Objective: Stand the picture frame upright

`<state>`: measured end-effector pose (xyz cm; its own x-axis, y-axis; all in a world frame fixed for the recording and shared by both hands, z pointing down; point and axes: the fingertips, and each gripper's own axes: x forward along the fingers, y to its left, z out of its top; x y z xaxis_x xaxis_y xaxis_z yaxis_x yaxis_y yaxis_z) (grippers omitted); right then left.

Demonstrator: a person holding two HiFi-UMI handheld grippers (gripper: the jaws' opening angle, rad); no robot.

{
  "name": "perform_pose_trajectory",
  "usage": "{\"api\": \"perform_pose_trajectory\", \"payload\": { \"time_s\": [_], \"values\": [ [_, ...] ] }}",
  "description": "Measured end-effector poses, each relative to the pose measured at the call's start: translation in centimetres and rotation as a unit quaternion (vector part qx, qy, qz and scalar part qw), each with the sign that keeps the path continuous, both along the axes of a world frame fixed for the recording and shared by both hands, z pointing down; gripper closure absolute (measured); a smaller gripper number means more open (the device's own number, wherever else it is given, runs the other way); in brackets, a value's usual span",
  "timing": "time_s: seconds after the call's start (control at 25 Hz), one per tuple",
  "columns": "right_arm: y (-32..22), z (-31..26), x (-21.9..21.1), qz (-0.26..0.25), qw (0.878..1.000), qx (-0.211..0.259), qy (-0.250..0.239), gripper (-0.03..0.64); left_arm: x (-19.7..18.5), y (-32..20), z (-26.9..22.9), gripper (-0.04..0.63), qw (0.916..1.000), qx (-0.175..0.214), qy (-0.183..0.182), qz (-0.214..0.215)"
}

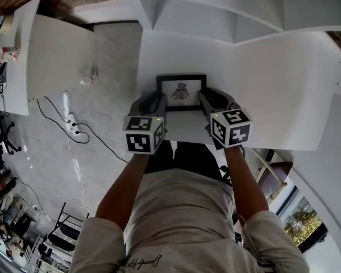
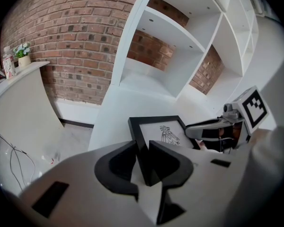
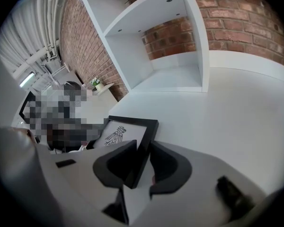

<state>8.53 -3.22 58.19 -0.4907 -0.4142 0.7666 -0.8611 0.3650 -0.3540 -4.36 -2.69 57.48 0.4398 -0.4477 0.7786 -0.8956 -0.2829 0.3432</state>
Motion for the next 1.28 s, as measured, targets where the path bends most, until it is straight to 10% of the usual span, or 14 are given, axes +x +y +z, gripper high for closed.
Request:
{"api": "perform_pose_trajectory", "payload": {
  "time_s": [1.28],
  "values": [
    [-4.9, -6.6, -3.0, -0.021, 0.995, 0.096, -0.003, 0.522, -3.0, -4.2, -6.7, 0.503, 0.9950, 0.099, -0.010, 0.001]
  ]
}}
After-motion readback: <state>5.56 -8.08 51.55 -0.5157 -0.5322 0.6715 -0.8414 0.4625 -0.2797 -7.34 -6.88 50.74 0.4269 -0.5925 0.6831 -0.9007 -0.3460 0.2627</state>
